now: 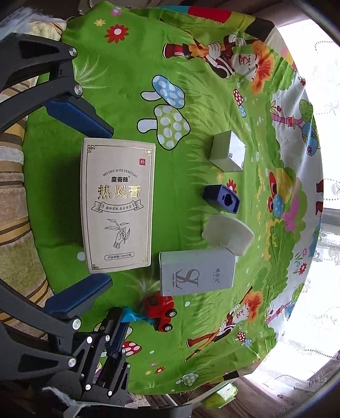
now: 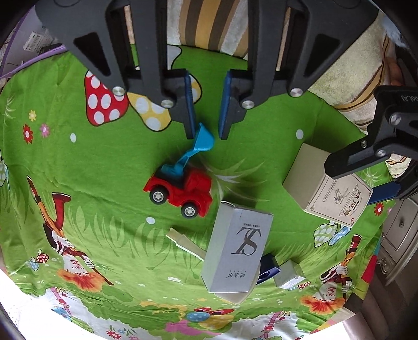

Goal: Organize rigid objects
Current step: 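Move left gripper over beige box while right grasps red toy car, then grasp beige printed box with left gripper while right lifts red toy car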

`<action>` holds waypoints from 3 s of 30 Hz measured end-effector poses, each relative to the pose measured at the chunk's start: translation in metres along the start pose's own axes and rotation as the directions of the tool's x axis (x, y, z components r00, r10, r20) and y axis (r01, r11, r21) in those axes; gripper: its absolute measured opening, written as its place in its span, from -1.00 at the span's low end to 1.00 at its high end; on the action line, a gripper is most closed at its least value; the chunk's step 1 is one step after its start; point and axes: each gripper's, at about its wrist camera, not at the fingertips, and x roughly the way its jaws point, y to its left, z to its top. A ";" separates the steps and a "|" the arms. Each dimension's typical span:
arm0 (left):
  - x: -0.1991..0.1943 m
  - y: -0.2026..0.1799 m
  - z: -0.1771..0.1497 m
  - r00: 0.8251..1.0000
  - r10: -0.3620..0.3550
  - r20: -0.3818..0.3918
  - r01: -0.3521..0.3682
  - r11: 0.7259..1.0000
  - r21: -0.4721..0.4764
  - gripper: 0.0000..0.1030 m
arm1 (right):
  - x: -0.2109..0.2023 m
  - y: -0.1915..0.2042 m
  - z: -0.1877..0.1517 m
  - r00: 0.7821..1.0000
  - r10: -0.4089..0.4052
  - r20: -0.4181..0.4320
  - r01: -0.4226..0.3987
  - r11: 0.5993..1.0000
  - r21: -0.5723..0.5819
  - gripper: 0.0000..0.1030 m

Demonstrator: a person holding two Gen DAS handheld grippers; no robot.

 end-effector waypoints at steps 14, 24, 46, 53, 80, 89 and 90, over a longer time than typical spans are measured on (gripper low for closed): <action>-0.001 0.002 -0.003 1.000 -0.016 0.022 0.016 1.000 -0.008 0.99 | -0.033 -0.009 0.011 0.990 -0.016 0.141 0.010 0.999 0.041 -0.84; -0.001 0.002 -0.004 0.999 -0.020 0.028 0.020 1.000 -0.007 1.00 | -0.014 0.001 0.003 0.999 -0.038 0.024 0.037 0.999 0.034 -0.03; -0.003 0.006 -0.007 0.997 -0.040 0.059 0.041 0.999 -0.024 0.95 | -0.037 -0.007 0.020 0.977 -0.006 0.212 -0.012 0.996 0.083 -0.84; -0.003 0.007 -0.007 0.997 -0.049 0.062 0.050 0.998 -0.027 0.94 | -0.037 -0.015 0.026 0.976 -0.010 0.219 -0.012 0.995 0.097 -0.84; -0.003 0.012 -0.006 0.994 -0.086 0.068 0.088 0.995 -0.041 0.94 | -0.004 -0.029 0.059 0.980 -0.022 0.200 -0.019 0.979 0.202 -0.39; -0.014 0.009 -0.009 0.989 -0.099 0.113 0.103 0.994 -0.036 0.94 | -0.025 -0.028 0.049 0.970 -0.017 0.242 -0.031 0.981 0.190 -0.39; -0.016 0.009 -0.009 0.987 -0.101 0.121 0.106 0.994 -0.033 0.94 | -0.028 -0.029 0.047 0.969 -0.017 0.246 -0.031 0.981 0.191 -0.39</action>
